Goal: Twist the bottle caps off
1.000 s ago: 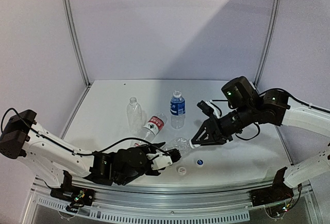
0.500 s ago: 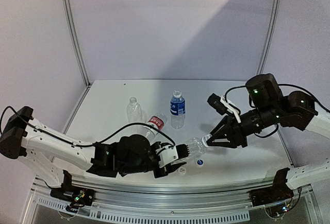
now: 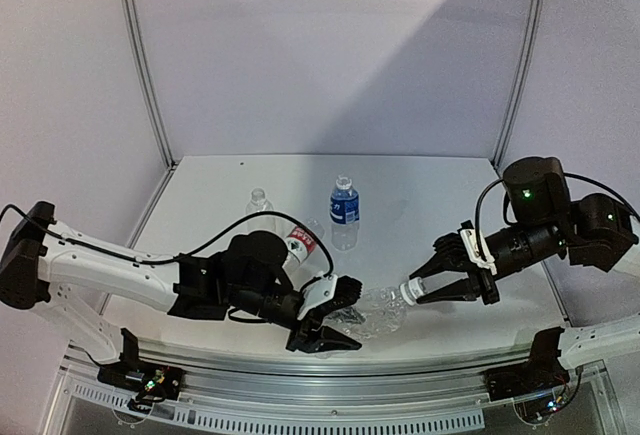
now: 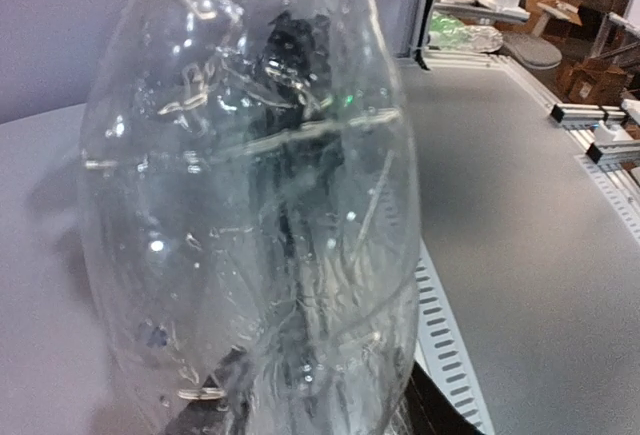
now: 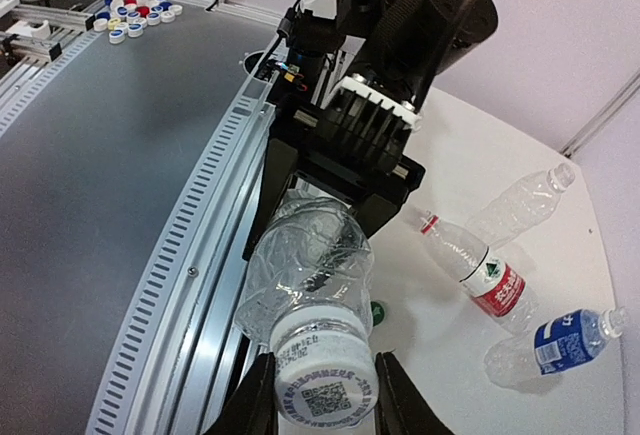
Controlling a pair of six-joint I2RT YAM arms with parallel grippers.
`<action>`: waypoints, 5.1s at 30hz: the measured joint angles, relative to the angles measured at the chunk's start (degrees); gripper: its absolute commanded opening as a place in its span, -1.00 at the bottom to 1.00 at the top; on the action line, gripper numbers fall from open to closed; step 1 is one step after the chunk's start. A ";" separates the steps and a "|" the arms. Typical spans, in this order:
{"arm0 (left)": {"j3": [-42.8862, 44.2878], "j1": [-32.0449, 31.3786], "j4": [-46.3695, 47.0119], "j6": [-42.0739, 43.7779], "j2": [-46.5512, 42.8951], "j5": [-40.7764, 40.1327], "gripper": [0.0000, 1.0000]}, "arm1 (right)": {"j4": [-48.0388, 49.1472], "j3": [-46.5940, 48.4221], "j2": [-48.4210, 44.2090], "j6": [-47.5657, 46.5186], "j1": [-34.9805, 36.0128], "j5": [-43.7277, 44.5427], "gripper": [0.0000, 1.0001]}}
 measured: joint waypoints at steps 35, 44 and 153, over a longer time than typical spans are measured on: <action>-12.00 0.94 2.93 -1.86 -16.13 -22.14 -0.62 | -3.10 10.88 16.83 28.35 -4.59 39.26 -0.69; -14.49 5.70 5.92 -7.52 -17.20 -39.17 -0.47 | -14.80 12.33 33.03 42.95 -7.93 38.45 -0.64; -9.64 7.89 7.89 -13.53 -0.55 -28.85 -0.29 | 73.20 -17.14 30.77 76.35 -12.55 -1.97 -0.15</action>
